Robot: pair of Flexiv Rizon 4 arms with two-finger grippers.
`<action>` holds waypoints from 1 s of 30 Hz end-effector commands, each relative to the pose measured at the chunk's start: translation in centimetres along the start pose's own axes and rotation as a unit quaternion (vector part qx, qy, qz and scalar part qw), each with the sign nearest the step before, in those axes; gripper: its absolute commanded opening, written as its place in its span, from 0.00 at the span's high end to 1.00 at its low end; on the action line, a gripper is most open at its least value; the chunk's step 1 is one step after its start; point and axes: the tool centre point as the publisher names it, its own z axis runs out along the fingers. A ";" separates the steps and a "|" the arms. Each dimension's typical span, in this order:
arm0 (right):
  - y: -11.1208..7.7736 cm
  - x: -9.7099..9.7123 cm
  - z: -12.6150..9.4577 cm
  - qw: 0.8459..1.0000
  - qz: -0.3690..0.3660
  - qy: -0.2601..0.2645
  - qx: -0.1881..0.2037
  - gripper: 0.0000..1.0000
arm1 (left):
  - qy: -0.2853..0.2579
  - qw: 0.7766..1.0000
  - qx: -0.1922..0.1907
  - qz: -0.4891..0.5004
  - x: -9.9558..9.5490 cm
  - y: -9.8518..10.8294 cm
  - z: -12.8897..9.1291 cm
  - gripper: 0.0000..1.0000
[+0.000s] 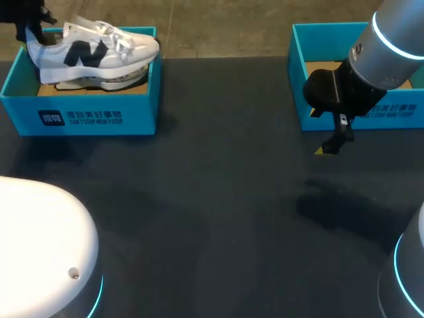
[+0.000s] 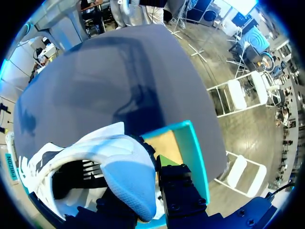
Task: Take the shoe out of the shoebox, open the shoe tongue, remove and reinsert the insole, then place the shoe into the shoebox
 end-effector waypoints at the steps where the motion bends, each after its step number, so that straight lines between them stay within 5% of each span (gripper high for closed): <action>1: 0.1 0.0 0.1 1.000 0.001 -0.001 0.001 0.00 | 0.032 0.999 -0.016 -0.006 -2.4 -2.7 -0.5 1.00; 15: 0.1 0.0 0.1 1.000 0.001 -0.001 0.001 0.00 | 0.051 0.998 -0.012 -0.036 -8.9 -7.9 -2.0 1.00; 30: 0.1 0.0 0.1 1.000 0.001 -0.001 0.001 0.00 | 0.025 1.000 0.010 -0.010 -14.9 -10.9 -2.5 1.00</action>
